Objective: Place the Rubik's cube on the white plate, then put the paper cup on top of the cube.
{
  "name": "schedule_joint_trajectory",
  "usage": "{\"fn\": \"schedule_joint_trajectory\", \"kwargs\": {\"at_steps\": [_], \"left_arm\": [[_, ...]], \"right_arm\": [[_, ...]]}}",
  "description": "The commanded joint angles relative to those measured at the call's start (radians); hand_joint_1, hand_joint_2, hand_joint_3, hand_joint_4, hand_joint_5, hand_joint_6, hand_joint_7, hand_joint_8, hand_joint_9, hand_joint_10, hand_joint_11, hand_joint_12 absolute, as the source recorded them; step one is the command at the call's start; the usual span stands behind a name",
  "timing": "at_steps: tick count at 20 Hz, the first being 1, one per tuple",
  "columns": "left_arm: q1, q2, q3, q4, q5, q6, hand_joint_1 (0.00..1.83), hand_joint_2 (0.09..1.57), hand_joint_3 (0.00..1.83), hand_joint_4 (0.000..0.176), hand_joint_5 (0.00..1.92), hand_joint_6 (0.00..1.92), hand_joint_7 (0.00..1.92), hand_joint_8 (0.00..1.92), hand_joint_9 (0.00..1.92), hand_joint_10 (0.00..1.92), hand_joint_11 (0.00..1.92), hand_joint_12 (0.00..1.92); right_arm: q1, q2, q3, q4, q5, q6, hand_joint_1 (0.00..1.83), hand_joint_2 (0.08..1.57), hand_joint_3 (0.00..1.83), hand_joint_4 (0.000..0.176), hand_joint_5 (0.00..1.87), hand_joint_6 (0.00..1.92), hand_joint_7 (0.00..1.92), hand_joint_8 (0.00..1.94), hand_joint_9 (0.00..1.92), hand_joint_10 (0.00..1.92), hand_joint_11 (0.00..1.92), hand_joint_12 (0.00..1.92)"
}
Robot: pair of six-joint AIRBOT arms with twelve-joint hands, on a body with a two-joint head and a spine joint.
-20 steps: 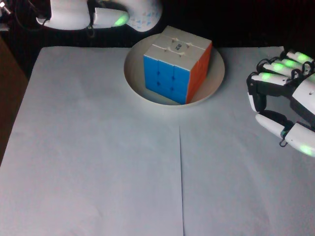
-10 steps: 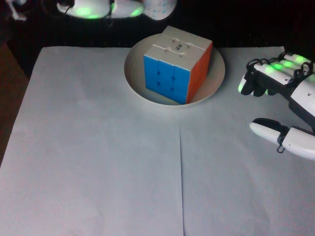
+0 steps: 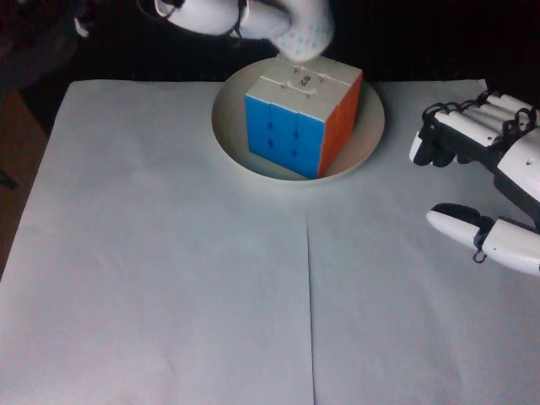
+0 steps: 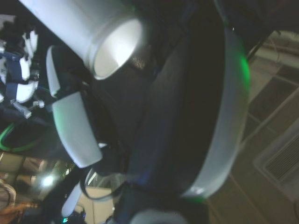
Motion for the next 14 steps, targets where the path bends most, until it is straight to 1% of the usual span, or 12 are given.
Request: {"fn": "schedule_joint_trajectory", "kwargs": {"at_steps": [1, 3, 4, 5, 6, 7, 9, 10, 11, 12, 13, 14], "left_arm": [[-0.02, -0.011, 0.014, -0.005, -0.077, -0.027, 0.93, 1.28, 0.07, 0.012, 0.62, 1.56, 0.32, 1.57, 0.34, 1.74, 0.39, 1.92], [-0.022, -0.034, 0.05, 0.046, -0.056, -0.1, 0.94, 1.21, 0.21, 0.0, 0.64, 1.56, 0.37, 1.64, 0.43, 1.83, 0.53, 1.92], [-0.022, -0.039, 0.056, 0.05, -0.047, -0.103, 0.93, 1.2, 0.25, 0.0, 0.62, 1.59, 0.33, 1.61, 0.37, 1.8, 0.44, 1.92], [-0.023, -0.041, 0.058, 0.06, -0.033, -0.103, 0.97, 1.17, 0.26, 0.0, 0.64, 1.55, 0.32, 1.66, 0.37, 1.85, 0.47, 1.92], [-0.025, -0.044, 0.059, 0.071, -0.02, -0.103, 0.98, 1.14, 0.34, 0.0, 0.64, 1.56, 0.29, 1.68, 0.36, 1.86, 0.5, 1.92], [-0.025, -0.051, 0.064, 0.083, -0.006, -0.103, 0.97, 1.09, 0.48, 0.0, 0.63, 1.62, 0.23, 1.69, 0.26, 1.89, 0.43, 1.92], [-0.027, -0.062, 0.071, 0.112, 0.026, -0.103, 0.99, 1.07, 0.52, 0.0, 0.64, 1.62, 0.28, 1.79, 0.37, 1.92, 0.54, 1.92], [-0.028, -0.068, 0.073, 0.13, 0.041, -0.103, 1.0, 1.05, 0.53, 0.0, 0.65, 1.62, 0.29, 1.8, 0.37, 1.92, 0.56, 1.92], [-0.028, -0.071, 0.073, 0.14, 0.051, -0.103, 1.03, 1.05, 0.52, 0.0, 0.65, 1.6, 0.37, 1.92, 0.55, 1.92, 0.76, 1.92], [-0.029, -0.073, 0.074, 0.149, 0.059, -0.103, 1.11, 0.8, 0.75, 0.0, 0.39, 1.71, 0.31, 1.81, 0.4, 1.92, 0.58, 1.92], [-0.029, -0.074, 0.074, 0.157, 0.067, -0.103, 1.05, 0.75, 0.77, 0.0, 0.26, 1.63, 0.24, 1.38, 0.24, 1.54, 0.28, 1.92], [-0.03, -0.074, 0.075, 0.159, 0.069, -0.103, 1.0, 0.82, 0.6, 0.008, 0.19, 1.48, 0.28, 1.02, 0.24, 1.26, 0.14, 1.88]], "right_arm": [[0.005, -0.001, 0.002, -0.016, 0.121, 0.006, 0.82, 1.31, 0.0, 0.0, 0.1, 1.42, 0.26, 1.52, 0.22, 1.64, 0.02, 1.92], [0.003, -0.002, 0.004, -0.014, 0.121, 0.007, 0.8, 1.3, 0.0, 0.0, 0.1, 1.4, 0.26, 1.47, 0.24, 1.63, 0.03, 1.92], [0.002, -0.002, 0.004, -0.014, 0.121, 0.008, 0.74, 1.32, 0.0, 0.0, 0.1, 1.41, 0.28, 1.4, 0.29, 1.62, 0.12, 1.92], [0.002, -0.003, 0.004, -0.013, 0.121, 0.009, 0.78, 1.43, 0.0, 0.0, 0.42, 1.77, 0.29, 1.46, 0.29, 1.68, 0.12, 1.92], [0.001, -0.004, 0.004, -0.013, 0.121, 0.009, 0.82, 1.34, 0.0, 0.0, 0.17, 1.52, 0.27, 1.46, 0.29, 1.72, 0.2, 1.92], [0.0, -0.004, 0.005, -0.013, 0.121, 0.01, 0.84, 1.32, 0.0, 0.0, 0.11, 1.45, 0.27, 1.42, 0.33, 1.72, 0.29, 1.92], [-0.001, -0.004, 0.005, -0.012, 0.121, 0.011, 0.78, 1.32, 0.0, 0.0, 0.1, 1.42, 0.31, 1.43, 0.3, 1.64, 0.08, 1.92], [-0.001, -0.004, 0.006, -0.012, 0.121, 0.011, 0.76, 1.41, 0.0, 0.007, 0.36, 1.72, 0.32, 1.48, 0.29, 1.65, 0.07, 1.92], [-0.002, -0.004, 0.006, -0.012, 0.121, 0.011, 0.87, 1.34, 0.0, 0.0, 0.17, 1.51, 0.28, 1.46, 0.3, 1.73, 0.23, 1.92], [-0.002, -0.005, 0.006, -0.012, 0.121, 0.012, 0.88, 1.31, 0.0, 0.0, 0.12, 1.45, 0.26, 1.44, 0.31, 1.75, 0.29, 1.92], [-0.003, -0.005, 0.006, -0.012, 0.121, 0.012, 0.8, 1.41, 0.0, 0.0, 0.36, 1.73, 0.28, 1.46, 0.33, 1.74, 0.29, 1.92], [-0.004, -0.006, 0.006, -0.012, 0.121, 0.013, 0.77, 1.35, 0.0, 0.0, 0.16, 1.54, 0.3, 1.45, 0.33, 1.68, 0.2, 1.92]]}}
